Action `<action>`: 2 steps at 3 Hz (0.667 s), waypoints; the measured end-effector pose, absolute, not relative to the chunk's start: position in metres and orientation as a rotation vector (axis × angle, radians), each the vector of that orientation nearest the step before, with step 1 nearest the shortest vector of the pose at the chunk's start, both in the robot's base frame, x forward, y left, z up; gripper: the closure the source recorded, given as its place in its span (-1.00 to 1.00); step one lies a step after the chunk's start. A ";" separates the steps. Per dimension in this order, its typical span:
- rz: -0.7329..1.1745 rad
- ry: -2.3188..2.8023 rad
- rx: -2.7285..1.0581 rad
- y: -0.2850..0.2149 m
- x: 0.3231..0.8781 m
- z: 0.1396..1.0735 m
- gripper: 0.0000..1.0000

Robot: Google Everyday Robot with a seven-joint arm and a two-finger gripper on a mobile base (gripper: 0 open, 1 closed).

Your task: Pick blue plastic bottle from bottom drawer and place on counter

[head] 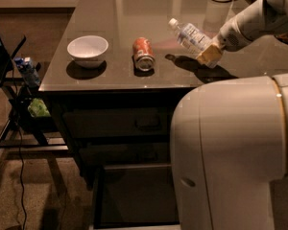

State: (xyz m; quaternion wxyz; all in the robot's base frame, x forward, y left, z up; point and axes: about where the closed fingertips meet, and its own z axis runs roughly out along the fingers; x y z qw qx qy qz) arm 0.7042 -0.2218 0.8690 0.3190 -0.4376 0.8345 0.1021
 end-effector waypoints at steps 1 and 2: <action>0.291 2.215 -1.189 -0.212 0.710 0.861 1.00; 0.329 2.232 -1.252 -0.196 0.710 0.851 1.00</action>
Offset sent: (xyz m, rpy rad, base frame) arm 0.0068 0.0394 -0.0237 -0.0330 0.1284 0.1236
